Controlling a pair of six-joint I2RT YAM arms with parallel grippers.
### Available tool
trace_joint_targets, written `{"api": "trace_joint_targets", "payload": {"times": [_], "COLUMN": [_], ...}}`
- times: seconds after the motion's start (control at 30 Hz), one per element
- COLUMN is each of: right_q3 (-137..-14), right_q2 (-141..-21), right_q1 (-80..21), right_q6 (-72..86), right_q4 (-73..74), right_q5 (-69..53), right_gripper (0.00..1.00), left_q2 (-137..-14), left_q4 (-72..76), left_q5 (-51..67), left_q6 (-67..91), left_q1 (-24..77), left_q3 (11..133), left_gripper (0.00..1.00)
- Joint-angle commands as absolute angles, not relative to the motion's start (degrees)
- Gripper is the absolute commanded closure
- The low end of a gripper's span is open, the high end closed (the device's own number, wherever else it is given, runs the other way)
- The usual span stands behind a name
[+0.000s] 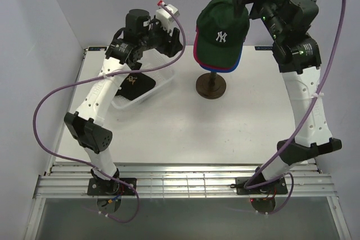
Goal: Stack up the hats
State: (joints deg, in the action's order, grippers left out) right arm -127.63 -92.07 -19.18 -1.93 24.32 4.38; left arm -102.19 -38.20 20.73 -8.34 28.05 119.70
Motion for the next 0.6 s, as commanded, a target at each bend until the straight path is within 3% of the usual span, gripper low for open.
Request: {"api": "trace_joint_targets", "payload": {"times": [0.0, 0.27, 0.47, 0.57], "right_q3": [-127.2, -114.3, -109.0, -106.4], "right_q2": [-88.0, -78.1, -75.1, -73.9], "right_q1": [-19.2, -20.7, -21.1, -21.2], "right_q6": [-2.3, -2.4, -3.1, -3.5], "right_q4": [21.1, 20.1, 21.3, 20.7], "right_q5": [4.5, 4.0, 3.3, 3.8], "right_gripper": [0.03, 0.07, 0.08, 0.09], "left_q2": [-97.3, -100.4, -108.2, -110.6], "left_q4": [-38.4, -34.2, -33.5, -32.2], "left_q5": [19.0, 13.3, 8.7, 6.5], "left_q6": [-7.7, -10.7, -13.4, -14.3], "left_q1": [20.6, 1.2, -3.5, -3.5], "left_q3": [118.3, 104.7, 100.3, 99.4], "left_gripper": [0.27, 0.18, 0.20, 0.28]}}
